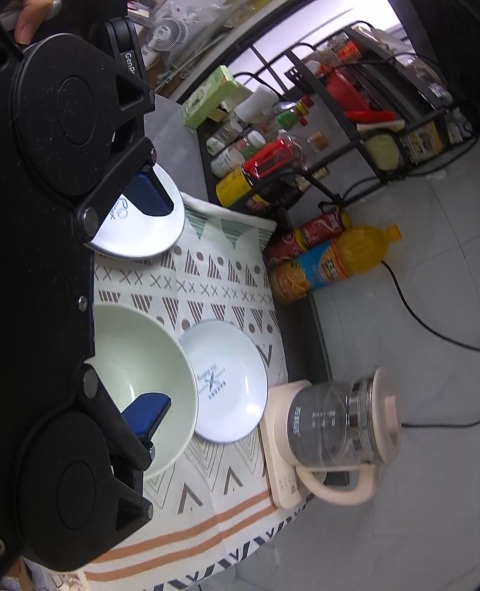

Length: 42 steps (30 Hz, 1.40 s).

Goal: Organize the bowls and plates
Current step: 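Move both tools toward the white 'BAKERY' plate on the mat, then close both tools on the rim of the 'BAKERY' plate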

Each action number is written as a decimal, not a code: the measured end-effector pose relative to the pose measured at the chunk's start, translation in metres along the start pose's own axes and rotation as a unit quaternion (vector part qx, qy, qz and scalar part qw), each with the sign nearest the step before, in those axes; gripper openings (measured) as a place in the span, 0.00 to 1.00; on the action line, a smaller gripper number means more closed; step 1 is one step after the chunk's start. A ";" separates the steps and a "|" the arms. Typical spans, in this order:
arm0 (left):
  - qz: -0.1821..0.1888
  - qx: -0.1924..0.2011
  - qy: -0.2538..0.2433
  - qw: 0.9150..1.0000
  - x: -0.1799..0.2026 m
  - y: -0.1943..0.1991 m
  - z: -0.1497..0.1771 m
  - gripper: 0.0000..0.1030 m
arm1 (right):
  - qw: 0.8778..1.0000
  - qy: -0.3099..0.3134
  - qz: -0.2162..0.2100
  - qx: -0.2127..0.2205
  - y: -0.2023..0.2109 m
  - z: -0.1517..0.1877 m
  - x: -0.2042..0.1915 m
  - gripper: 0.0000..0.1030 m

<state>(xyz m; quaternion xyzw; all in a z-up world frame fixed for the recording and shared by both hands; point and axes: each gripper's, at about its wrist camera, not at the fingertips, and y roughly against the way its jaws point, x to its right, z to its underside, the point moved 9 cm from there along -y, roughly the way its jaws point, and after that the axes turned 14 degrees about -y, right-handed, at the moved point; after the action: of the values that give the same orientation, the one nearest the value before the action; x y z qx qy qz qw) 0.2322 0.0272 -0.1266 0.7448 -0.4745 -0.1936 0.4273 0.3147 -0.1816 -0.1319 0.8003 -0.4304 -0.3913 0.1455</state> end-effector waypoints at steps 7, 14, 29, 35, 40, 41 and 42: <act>0.018 0.009 -0.011 1.000 0.022 -0.006 -0.013 1.00 | 0.999 -0.023 0.019 0.028 0.004 -0.015 0.021 1.00; 0.024 -0.005 -0.021 0.999 0.042 -0.027 -0.030 1.00 | 0.998 -0.026 0.040 0.036 -0.004 -0.031 0.038 1.00; 0.075 -0.040 -0.036 0.996 0.100 -0.094 -0.061 0.99 | 0.996 -0.065 0.065 0.011 -0.047 -0.059 0.074 0.94; 0.087 -0.061 -0.051 0.993 0.116 -0.125 -0.067 0.98 | 0.993 -0.080 0.085 -0.013 -0.073 -0.066 0.091 0.84; 0.100 -0.070 -0.060 0.991 0.127 -0.153 -0.071 0.97 | 0.990 -0.095 0.094 -0.043 -0.099 -0.067 0.104 0.71; 0.101 -0.076 -0.057 0.990 0.129 -0.160 -0.071 0.97 | 0.989 -0.099 0.097 -0.048 -0.104 -0.067 0.106 0.68; 0.103 -0.082 -0.051 0.990 0.130 -0.167 -0.071 0.96 | 0.988 -0.102 0.102 -0.053 -0.109 -0.068 0.109 0.63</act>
<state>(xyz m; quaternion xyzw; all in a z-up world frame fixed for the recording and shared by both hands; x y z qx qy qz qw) 0.4331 -0.0230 -0.2086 0.6439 -0.5523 -0.2246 0.4795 0.4638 -0.2121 -0.2049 0.6993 -0.5009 -0.4762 0.1825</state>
